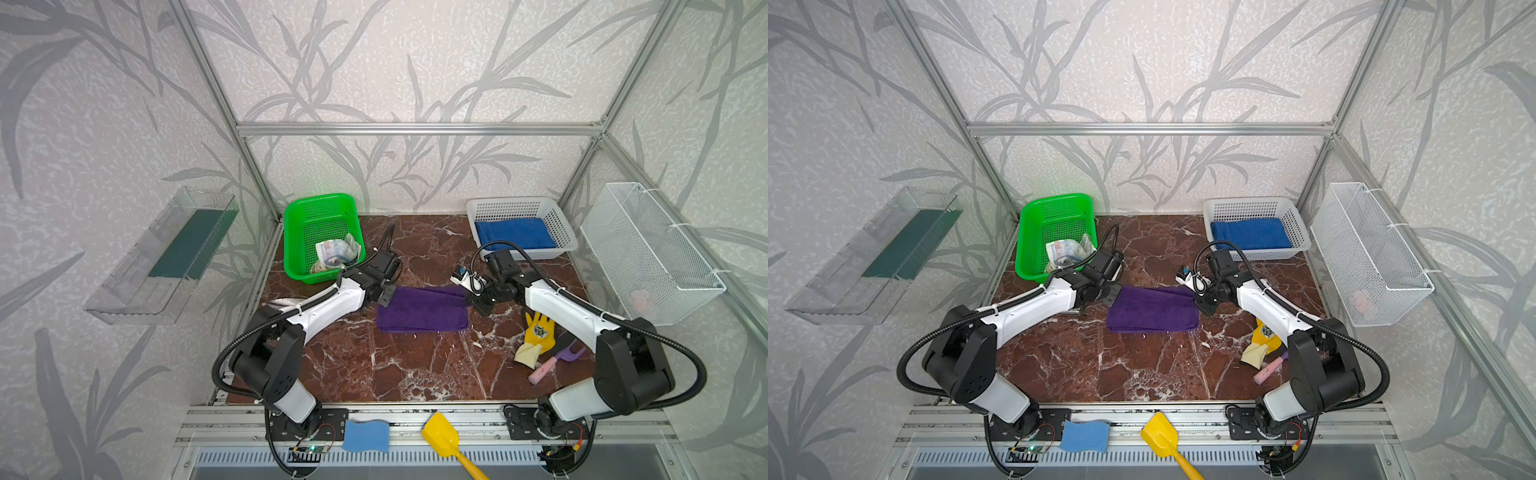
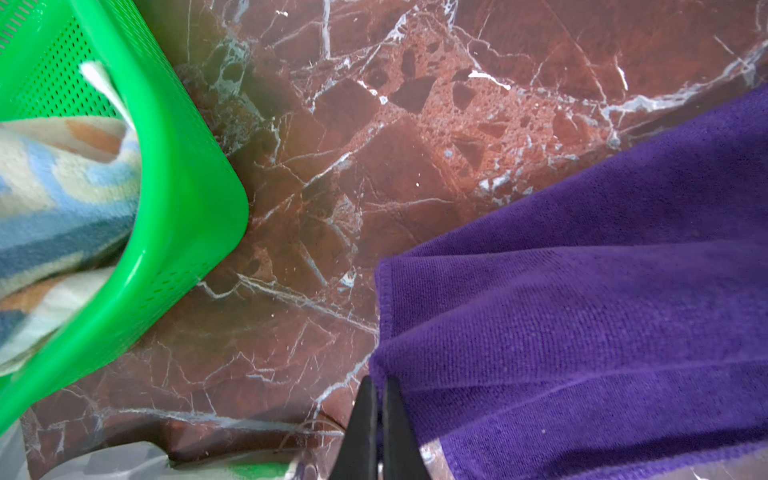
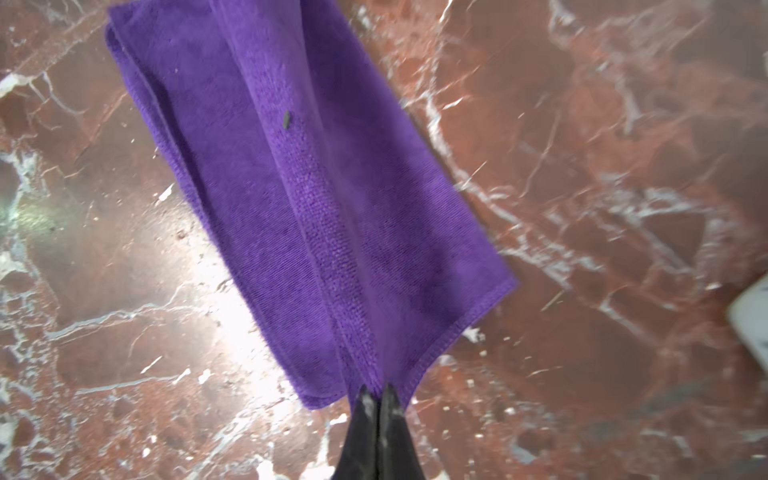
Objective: Fold and stack the towels
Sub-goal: 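Lift the far corners and fold them toward the robot with both grippers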
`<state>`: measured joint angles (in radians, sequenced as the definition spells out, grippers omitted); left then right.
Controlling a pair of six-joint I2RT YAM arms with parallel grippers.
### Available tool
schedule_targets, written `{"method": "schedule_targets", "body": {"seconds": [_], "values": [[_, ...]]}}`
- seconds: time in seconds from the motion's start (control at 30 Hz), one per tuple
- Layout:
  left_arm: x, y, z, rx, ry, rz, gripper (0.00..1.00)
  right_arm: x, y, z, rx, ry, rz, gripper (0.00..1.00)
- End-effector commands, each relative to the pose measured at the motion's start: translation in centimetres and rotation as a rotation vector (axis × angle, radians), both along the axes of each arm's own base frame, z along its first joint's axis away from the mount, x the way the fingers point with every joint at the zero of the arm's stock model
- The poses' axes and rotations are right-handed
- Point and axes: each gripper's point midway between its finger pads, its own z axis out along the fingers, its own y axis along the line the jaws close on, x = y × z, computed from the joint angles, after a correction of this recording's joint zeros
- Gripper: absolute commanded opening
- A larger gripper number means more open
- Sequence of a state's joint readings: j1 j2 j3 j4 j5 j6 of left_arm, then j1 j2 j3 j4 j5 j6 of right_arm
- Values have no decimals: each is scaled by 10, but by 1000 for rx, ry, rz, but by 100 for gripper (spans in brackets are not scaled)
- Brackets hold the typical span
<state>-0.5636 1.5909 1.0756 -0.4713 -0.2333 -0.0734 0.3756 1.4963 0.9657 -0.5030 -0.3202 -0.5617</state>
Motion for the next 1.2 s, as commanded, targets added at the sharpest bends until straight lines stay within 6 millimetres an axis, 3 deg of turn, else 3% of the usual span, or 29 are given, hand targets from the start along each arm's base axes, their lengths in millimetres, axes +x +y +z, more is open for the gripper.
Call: {"method": "schedule_targets", "body": {"seconds": [0.0,0.27,1.0,1.07,1.17], "values": [[-12,4,-3,-9,24,33,0,-22,0,-10,-22,78,-7,0],[-29,2,-18,9,66,29,0,-37,-1,-26,-91,132,-7,0],[-66,-15,-44,35,154,2,0,-53,-10,-58,-209,223,-13,1],[-70,-19,-43,22,157,-7,4,-52,-10,-57,-216,218,-14,6],[-76,-20,-42,18,159,-12,18,-53,-11,-56,-228,210,-12,15]]}}
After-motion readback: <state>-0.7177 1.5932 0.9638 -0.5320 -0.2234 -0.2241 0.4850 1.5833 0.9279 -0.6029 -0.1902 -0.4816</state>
